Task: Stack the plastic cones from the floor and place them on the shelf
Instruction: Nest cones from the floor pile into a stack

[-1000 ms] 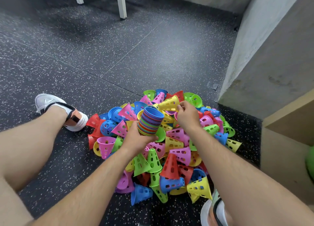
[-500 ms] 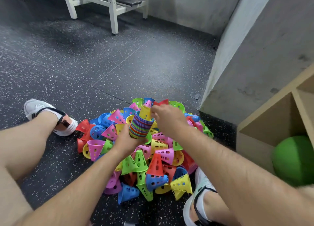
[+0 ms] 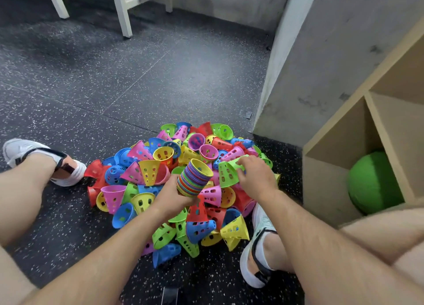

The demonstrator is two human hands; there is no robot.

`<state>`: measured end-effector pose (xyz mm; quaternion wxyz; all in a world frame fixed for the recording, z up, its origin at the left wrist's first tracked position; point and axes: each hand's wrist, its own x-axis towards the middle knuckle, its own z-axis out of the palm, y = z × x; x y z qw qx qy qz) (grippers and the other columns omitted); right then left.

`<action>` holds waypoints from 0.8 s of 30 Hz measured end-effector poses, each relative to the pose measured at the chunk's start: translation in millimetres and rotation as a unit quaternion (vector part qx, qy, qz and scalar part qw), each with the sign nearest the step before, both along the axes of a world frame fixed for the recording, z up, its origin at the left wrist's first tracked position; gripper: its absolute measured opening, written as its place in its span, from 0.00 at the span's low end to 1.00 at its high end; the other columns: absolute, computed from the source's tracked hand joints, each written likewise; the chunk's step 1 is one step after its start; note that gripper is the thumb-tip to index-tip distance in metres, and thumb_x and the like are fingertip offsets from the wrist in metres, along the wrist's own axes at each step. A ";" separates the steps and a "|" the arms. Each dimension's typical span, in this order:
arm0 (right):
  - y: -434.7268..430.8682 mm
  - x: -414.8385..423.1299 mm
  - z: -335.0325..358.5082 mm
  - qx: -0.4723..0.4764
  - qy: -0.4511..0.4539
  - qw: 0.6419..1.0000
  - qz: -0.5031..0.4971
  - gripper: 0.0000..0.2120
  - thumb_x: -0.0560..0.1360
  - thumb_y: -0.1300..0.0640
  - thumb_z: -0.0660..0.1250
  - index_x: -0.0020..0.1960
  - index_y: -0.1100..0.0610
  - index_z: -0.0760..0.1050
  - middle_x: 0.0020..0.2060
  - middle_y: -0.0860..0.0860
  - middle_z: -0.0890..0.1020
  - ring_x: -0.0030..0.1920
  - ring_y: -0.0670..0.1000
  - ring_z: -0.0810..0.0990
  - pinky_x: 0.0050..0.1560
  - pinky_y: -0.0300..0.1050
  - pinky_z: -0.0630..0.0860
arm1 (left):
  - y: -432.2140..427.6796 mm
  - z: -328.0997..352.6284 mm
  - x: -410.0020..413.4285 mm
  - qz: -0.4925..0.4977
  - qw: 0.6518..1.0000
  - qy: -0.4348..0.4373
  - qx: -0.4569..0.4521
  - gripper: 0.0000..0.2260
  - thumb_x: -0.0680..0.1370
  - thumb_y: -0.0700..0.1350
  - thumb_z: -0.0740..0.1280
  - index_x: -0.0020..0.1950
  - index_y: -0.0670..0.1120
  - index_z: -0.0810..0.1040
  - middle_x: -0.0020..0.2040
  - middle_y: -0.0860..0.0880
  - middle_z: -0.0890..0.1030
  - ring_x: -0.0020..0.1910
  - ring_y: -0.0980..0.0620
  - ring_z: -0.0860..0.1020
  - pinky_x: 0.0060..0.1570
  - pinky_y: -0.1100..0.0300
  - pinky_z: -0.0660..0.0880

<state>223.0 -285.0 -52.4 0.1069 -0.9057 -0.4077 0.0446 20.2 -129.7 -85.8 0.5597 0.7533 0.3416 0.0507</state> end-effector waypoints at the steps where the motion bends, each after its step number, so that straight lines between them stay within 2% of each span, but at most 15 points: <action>1: -4.8 2.0 -4.3 0.004 0.007 1.000 -0.011 0.11 0.80 0.51 0.64 0.59 0.53 0.78 0.54 0.52 0.78 0.57 0.57 0.75 0.57 0.52 0.74 | -3.1 1.2 1.8 -0.007 1.000 0.004 -0.002 0.22 0.70 0.36 0.79 0.56 0.49 0.72 0.44 0.46 0.80 0.38 0.54 0.80 0.40 0.54 0.81; 3: -10.4 2.1 -11.2 0.013 0.013 1.000 -0.006 0.09 0.78 0.51 0.66 0.56 0.51 0.80 0.56 0.52 0.76 0.58 0.57 0.74 0.57 0.52 0.75 | -6.4 -1.1 3.6 -0.008 1.000 0.012 -0.004 0.23 0.70 0.38 0.80 0.56 0.51 0.71 0.45 0.46 0.81 0.40 0.52 0.81 0.40 0.56 0.80; 6: -11.0 -2.9 -17.1 -0.041 0.026 0.999 0.025 0.13 0.79 0.47 0.64 0.60 0.47 0.80 0.68 0.51 0.70 0.66 0.55 0.69 0.65 0.52 0.71 | -9.8 -5.2 4.3 -0.012 1.000 0.016 0.002 0.24 0.69 0.40 0.80 0.56 0.52 0.71 0.46 0.46 0.82 0.41 0.50 0.82 0.42 0.53 0.81; 9: -5.9 -6.4 -23.0 -0.070 0.031 0.997 0.025 0.18 0.81 0.47 0.60 0.68 0.48 0.75 0.73 0.51 0.66 0.69 0.56 0.67 0.69 0.54 0.69 | -9.8 -6.2 3.0 -0.012 1.000 0.018 0.006 0.22 0.71 0.37 0.79 0.53 0.51 0.71 0.46 0.45 0.81 0.40 0.52 0.80 0.37 0.64 0.78; 13: -0.7 -7.7 -31.3 -0.031 0.033 0.999 0.020 0.20 0.81 0.53 0.60 0.71 0.57 0.71 0.71 0.51 0.69 0.68 0.55 0.69 0.68 0.54 0.70 | -7.0 -6.8 0.8 -0.004 1.000 0.029 0.001 0.25 0.70 0.39 0.81 0.59 0.50 0.71 0.48 0.43 0.83 0.44 0.48 0.84 0.46 0.53 0.82; 16: 3.9 -6.7 -32.6 0.001 0.005 1.000 0.023 0.18 0.81 0.56 0.61 0.69 0.59 0.72 0.66 0.53 0.73 0.62 0.56 0.71 0.64 0.53 0.71 | -6.6 -6.5 1.8 -0.009 1.000 0.022 0.005 0.22 0.70 0.37 0.80 0.54 0.51 0.71 0.48 0.39 0.82 0.42 0.49 0.83 0.45 0.51 0.82; 20: 11.0 -3.5 -31.7 0.040 -0.028 0.999 0.004 0.12 0.80 0.59 0.61 0.61 0.61 0.75 0.60 0.53 0.75 0.58 0.57 0.72 0.59 0.56 0.73 | -4.4 -8.0 0.0 -0.001 1.000 0.017 -0.002 0.25 0.70 0.38 0.80 0.59 0.49 0.71 0.49 0.41 0.82 0.43 0.50 0.83 0.45 0.51 0.83; 24: 23.8 -3.1 -24.5 0.134 -0.031 0.990 -0.025 0.16 0.78 0.64 0.63 0.65 0.64 0.76 0.61 0.57 0.77 0.62 0.60 0.73 0.62 0.58 0.73 | 0.1 -9.0 -1.7 0.015 1.000 0.011 0.003 0.26 0.69 0.40 0.81 0.59 0.50 0.72 0.49 0.43 0.82 0.46 0.46 0.85 0.47 0.48 0.84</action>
